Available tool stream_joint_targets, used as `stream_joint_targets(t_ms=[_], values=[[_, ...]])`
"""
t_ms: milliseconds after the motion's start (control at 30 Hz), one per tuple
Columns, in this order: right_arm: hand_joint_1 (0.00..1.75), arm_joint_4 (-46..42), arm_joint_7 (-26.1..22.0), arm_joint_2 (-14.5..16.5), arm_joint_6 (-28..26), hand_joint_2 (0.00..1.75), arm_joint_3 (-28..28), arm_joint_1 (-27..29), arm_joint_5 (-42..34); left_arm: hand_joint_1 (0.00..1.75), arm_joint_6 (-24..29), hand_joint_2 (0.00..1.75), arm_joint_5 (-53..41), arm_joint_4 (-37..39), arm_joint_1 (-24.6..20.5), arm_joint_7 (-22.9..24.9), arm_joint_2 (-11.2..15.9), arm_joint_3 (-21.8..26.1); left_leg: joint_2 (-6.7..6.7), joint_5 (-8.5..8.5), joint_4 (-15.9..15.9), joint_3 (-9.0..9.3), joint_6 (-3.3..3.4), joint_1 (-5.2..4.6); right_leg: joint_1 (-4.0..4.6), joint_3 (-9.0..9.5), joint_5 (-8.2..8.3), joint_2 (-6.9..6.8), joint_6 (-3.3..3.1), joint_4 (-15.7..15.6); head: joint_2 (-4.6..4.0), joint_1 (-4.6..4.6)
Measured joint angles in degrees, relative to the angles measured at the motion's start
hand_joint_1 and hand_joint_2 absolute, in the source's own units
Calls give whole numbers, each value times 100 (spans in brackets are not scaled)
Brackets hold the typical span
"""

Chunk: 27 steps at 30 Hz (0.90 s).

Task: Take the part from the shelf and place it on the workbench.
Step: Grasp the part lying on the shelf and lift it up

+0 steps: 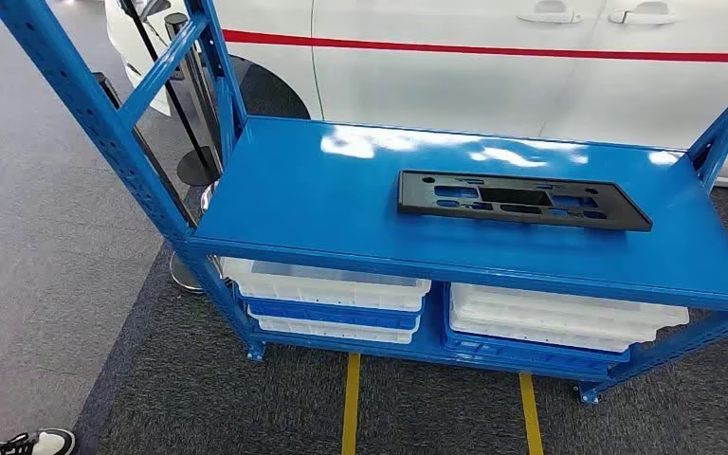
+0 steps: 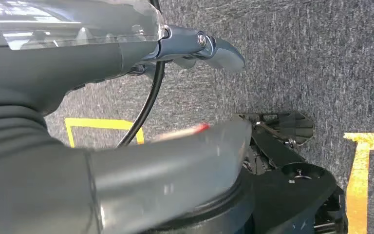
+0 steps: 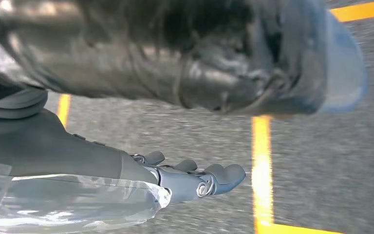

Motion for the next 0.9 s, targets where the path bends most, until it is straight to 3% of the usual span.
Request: stream_joint_targets(t_ms=[433,900], values=[[0,-1845,14,-202,873,0,-73,225,-1042,0,-54,0,-405,-198,62,38,-197,566,2,-1,3,-1,2,0,-3,-2,3,5,5,0,0,0],[0,-4311,0,-918,1306,0,576,548,-2303,0,-118,0,-896,-242,56,-30,-361,1189,2,-3,9,-2,5,-1,-5,-1,4,7,6,0,0,0]])
